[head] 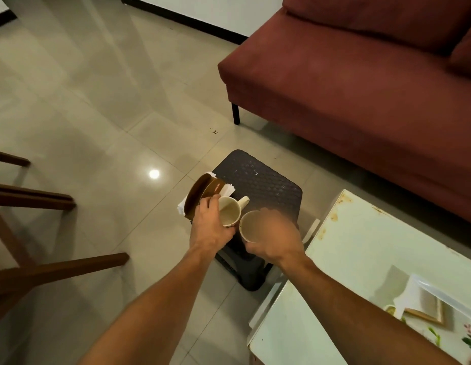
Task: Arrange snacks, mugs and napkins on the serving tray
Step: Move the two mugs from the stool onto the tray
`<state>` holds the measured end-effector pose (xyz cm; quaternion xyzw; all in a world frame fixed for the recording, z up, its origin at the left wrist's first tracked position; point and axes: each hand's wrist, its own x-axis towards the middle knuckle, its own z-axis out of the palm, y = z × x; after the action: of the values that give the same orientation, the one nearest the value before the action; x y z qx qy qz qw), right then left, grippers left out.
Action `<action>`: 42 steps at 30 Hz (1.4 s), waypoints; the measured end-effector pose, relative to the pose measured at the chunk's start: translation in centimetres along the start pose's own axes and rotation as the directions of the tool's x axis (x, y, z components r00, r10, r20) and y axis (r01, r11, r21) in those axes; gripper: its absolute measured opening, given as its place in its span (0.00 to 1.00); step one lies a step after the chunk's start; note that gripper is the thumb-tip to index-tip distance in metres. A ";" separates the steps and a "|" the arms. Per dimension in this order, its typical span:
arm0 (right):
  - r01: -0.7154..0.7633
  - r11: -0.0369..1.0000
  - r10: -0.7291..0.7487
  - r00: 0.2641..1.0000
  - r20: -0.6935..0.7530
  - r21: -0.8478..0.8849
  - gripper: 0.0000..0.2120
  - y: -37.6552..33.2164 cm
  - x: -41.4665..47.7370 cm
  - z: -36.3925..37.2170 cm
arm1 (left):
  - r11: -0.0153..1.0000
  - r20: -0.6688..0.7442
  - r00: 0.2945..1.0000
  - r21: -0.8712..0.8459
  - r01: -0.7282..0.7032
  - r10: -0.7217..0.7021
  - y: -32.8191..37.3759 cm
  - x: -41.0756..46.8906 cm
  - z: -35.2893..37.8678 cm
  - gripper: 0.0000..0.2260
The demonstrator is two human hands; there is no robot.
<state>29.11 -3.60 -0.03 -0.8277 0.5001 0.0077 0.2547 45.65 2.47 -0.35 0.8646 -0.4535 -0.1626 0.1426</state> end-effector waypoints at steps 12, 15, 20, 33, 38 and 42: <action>-0.334 0.933 0.352 0.923 -0.156 0.131 0.41 17.2 -14.1 -10.0 | 0.922 0.163 0.907 -0.047 -0.385 0.387 10.8 -7.1 3.0 0.41; -0.446 0.885 0.461 0.880 -0.118 0.135 0.39 23.8 -18.7 -11.6 | 0.884 0.238 0.852 -0.118 -0.452 0.467 15.5 -10.9 5.8 0.41; -0.543 0.831 0.555 0.825 -0.109 0.122 0.38 32.7 -25.3 -12.0 | 0.762 0.292 0.705 -0.215 -0.611 0.647 21.3 -17.0 10.7 0.40; -0.487 0.843 0.512 0.857 -0.061 0.230 0.46 44.3 -29.9 -9.3 | 0.631 0.350 0.534 -0.296 -0.717 0.770 26.9 -25.6 18.6 0.39; -0.484 0.846 0.504 0.863 -0.040 0.224 0.49 46.5 -30.2 -9.3 | 0.637 0.398 0.515 -0.291 -0.714 0.759 27.8 -26.9 20.4 0.40; -0.457 0.870 0.470 0.882 -0.029 0.183 0.49 47.4 -30.4 -9.2 | 0.638 0.409 0.508 -0.300 -0.709 0.758 28.6 -27.8 21.4 0.41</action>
<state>-27.70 -0.06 -3.56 -0.6582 0.6918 -0.0046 0.2969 0.82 7.80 -4.28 0.5091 -0.7883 -0.3257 0.1154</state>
